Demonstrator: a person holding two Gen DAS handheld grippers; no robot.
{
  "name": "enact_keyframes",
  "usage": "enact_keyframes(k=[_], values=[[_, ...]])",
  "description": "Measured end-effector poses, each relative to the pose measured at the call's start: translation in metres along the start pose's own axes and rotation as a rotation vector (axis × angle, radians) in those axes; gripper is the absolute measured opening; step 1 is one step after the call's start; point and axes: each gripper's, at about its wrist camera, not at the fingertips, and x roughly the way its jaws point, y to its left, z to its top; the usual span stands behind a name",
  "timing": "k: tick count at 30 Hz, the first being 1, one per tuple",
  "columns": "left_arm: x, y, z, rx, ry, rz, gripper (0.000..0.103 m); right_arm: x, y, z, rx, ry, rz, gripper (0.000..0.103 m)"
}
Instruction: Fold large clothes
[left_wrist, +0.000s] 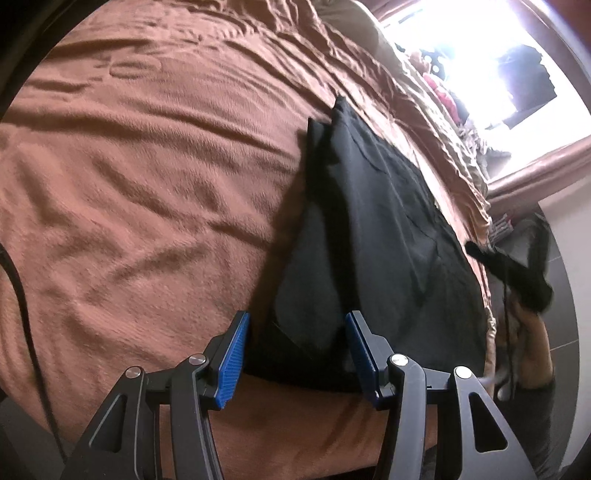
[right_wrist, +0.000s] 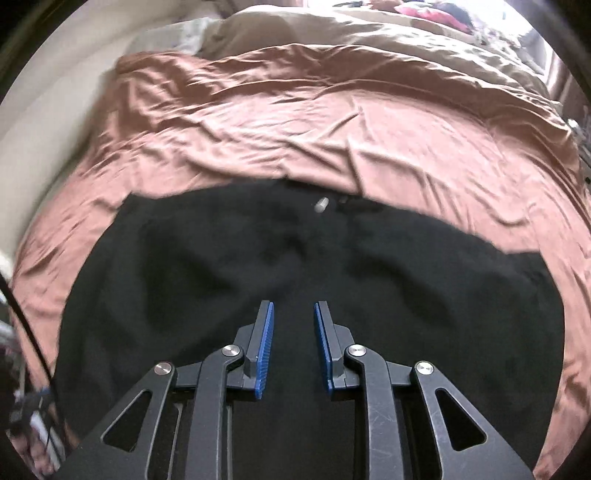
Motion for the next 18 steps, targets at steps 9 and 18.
enact_keyframes(k=[9, 18], values=[[0.006, 0.010, 0.006, -0.130, 0.066, -0.010, 0.058, -0.020, 0.001, -0.093, 0.037, 0.038, 0.160, 0.020], [0.001, 0.018, -0.005, -0.267, 0.082, -0.076, 0.061, -0.020, -0.010, -0.129, 0.053, 0.035, 0.203, 0.020]])
